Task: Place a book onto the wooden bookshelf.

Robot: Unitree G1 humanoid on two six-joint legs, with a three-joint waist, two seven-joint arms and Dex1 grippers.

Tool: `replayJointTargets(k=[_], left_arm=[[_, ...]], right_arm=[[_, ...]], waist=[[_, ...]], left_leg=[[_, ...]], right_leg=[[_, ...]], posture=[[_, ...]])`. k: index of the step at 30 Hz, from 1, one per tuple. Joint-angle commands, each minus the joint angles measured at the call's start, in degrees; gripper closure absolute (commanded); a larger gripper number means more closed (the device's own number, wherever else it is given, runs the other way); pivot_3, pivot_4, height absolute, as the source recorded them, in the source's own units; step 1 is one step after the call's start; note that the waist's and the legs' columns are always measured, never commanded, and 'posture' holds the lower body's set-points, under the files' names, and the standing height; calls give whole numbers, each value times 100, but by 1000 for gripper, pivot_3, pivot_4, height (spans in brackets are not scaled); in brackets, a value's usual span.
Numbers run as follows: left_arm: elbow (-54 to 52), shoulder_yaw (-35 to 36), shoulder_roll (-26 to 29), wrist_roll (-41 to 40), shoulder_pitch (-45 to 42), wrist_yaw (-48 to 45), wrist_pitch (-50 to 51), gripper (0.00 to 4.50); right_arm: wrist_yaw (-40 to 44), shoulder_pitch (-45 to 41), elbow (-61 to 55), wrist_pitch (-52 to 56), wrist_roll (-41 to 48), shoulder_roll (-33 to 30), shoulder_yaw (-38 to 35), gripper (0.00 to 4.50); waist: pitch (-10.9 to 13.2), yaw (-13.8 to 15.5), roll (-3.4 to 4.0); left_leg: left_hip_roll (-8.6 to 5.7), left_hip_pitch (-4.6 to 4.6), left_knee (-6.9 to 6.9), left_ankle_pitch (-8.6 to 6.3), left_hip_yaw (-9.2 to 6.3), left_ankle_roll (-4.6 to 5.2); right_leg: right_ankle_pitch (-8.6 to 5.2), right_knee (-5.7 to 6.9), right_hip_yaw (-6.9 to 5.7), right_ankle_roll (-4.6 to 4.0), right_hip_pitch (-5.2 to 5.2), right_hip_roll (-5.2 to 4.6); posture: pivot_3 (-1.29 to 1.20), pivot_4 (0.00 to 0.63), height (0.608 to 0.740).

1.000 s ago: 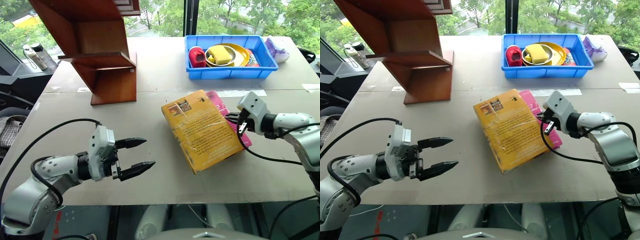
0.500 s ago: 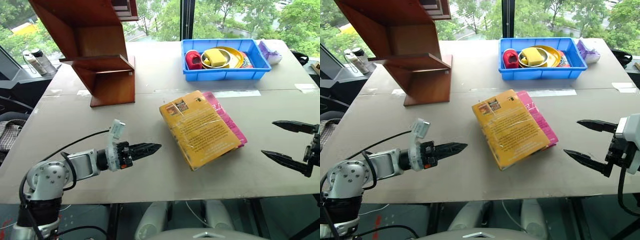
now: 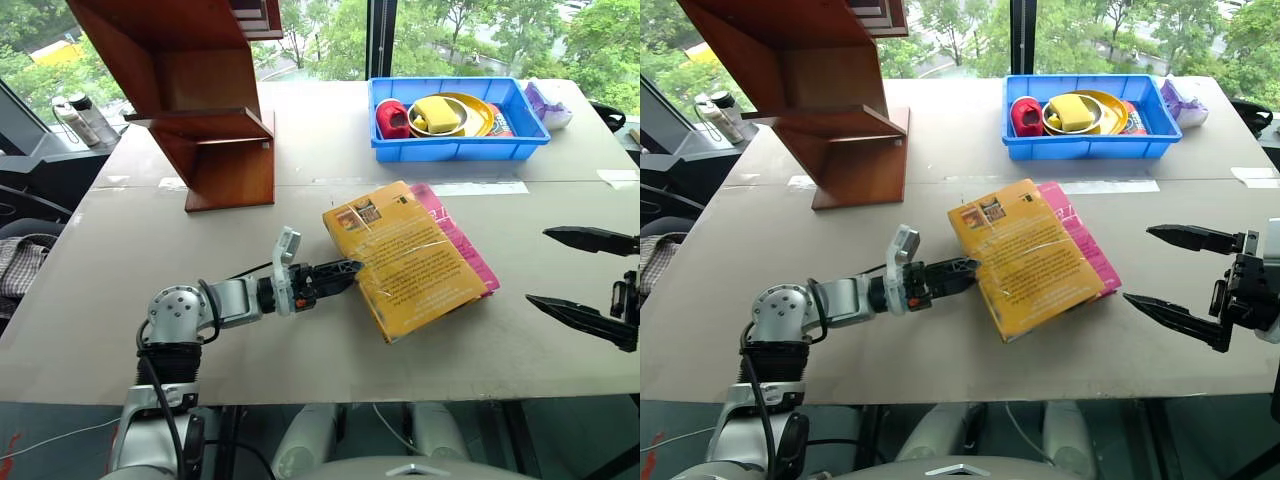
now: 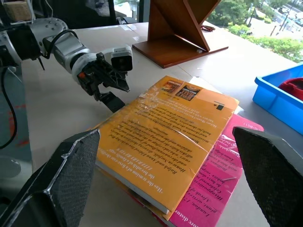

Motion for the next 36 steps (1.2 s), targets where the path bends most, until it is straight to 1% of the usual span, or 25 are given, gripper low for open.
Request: replayJointTargets(k=[1,3,4,5,6,8,10,11,12,13,15,16,18,19,22,26,28,32,34,36], left_arm=[[241,-63,-330,289,-170,47,-57,230],[278,-92,-511,467,-169,26,-112,230],[281,-78,-552,523,-154,-28,-102,723],[301,-57,-598,582,-135,-70,-89,905],[300,-47,-649,629,-105,-121,-70,1334],[249,-15,-651,748,-25,-272,-46,2384],[201,71,-630,808,53,-333,-55,3193],[136,128,-591,825,99,-373,-65,3675],[-4,228,-538,792,163,-453,-103,4071],[-147,380,-493,685,210,-476,-132,4263],[-617,608,-280,700,323,-723,-321,4301],[-871,714,-84,774,360,-907,-439,4301],[-1523,864,423,1350,242,-1402,-1159,4302],[-1788,762,742,1906,107,-1671,-1696,4302],[-2117,461,1429,3078,-384,-2222,-2798,4302],[-2602,-410,2738,5179,-1027,-3264,-4646,4302],[-2538,-598,3163,6015,-1551,-3439,-5444,4302],[-1871,-1154,3855,7721,-2862,-3520,-6523,4302],[-1439,-1262,4109,8169,-3293,-3727,-6975,4302],[-1063,-1439,4346,8563,-3694,-4036,-7107,4302]], right_arm=[[-85,-2,-206,-60,89,-50,-19,54],[-99,58,-250,-81,81,-30,-30,54],[-133,80,-289,-77,86,-17,-25,0],[-164,103,-315,-73,82,-5,-21,0],[-163,137,-322,-82,64,2,-25,0],[-236,162,-392,-73,81,15,19,0],[-282,145,-422,-86,115,27,77,0],[-311,121,-435,-91,132,36,119,0],[-324,94,-440,-110,134,41,167,0],[-327,60,-422,-125,148,41,204,0],[-329,-54,-333,-174,169,49,272,0],[-370,-139,-307,-194,171,63,341,0],[-425,-434,-117,-296,125,118,552,0],[-457,-620,-1,-355,82,158,689,0],[-519,-1075,262,-508,-65,271,1070,0],[-507,-1630,673,-652,-155,357,1370,0],[-449,-1925,940,-743,-182,332,1417,0],[-342,-2486,1439,-950,-313,346,1548,0],[-382,-2694,1560,-1090,-449,441,1696,0],[-379,-2843,1691,-1258,-570,568,1811,0]], waist=[[-1,18,0],[-1,20,0],[0,19,-2],[0,16,-2],[0,15,-1],[-1,16,-1],[-1,14,-1],[-2,13,-3],[-2,11,-3],[-2,-4,-3],[-1,-21,-4],[-1,-22,-5],[5,-20,-15],[5,-1,-15],[6,44,-15],[6,31,-15],[8,16,-16],[9,-6,-15],[10,-30,-15],[11,-76,-13]], left_leg=[[-1,1,0,0,0,0],[-1,-2,0,0,0,0],[-2,-2,0,0,1,-1],[-2,-3,0,0,0,-1],[-2,-4,0,0,0,-1],[-2,-4,0,0,0,-1],[-2,-3,0,0,1,-1],[-2,-3,0,0,2,-1],[-1,-2,0,0,1,0],[-1,-2,0,0,1,-1],[2,-1,-1,0,2,-1],[4,-3,-1,0,2,-1],[6,-4,-2,0,1,-2],[7,-6,-3,0,1,-3],[5,-8,-2,1,5,-5],[1,-17,-8,1,10,-5],[1,-23,-13,1,6,-5],[3,-62,-20,1,4,-6],[4,-68,-27,-2,-1,-10],[-1,-88,-26,-2,3,-11]], right_leg=[[0,0,0,0,1,0],[0,-1,0,0,0,-1],[0,-2,0,0,0,-2],[0,-3,0,0,0,-2],[0,-3,0,0,-1,-1],[0,-3,0,0,0,-1],[0,-3,0,1,0,-1],[0,-3,1,1,0,-1],[-1,-3,0,1,0,-1],[-1,-3,0,1,0,-1],[-1,-3,1,1,-1,0],[-1,-3,1,0,-4,1],[-1,-2,0,0,-6,2],[0,-3,-1,-1,-7,5],[6,-11,-4,-10,-4,2],[7,-32,-8,-9,-2,-1],[7,-42,-8,-9,-8,-1],[9,-56,-29,-9,-42,1],[9,-56,-32,-8,-52,1],[9,-55,-36,-8,-68,3]], posture=[[0,150,740],[0,150,740],[0,150,740],[0,150,740],[0,150,740],[0,150,740],[0,150,740],[0,150,740],[0,150,740],[0,150,740],[0,150,740],[0,150,740],[0,150,740],[0,150,740],[0,150,740],[0,150,740],[0,150,740],[0,150,740],[0,150,740],[0,150,740]])
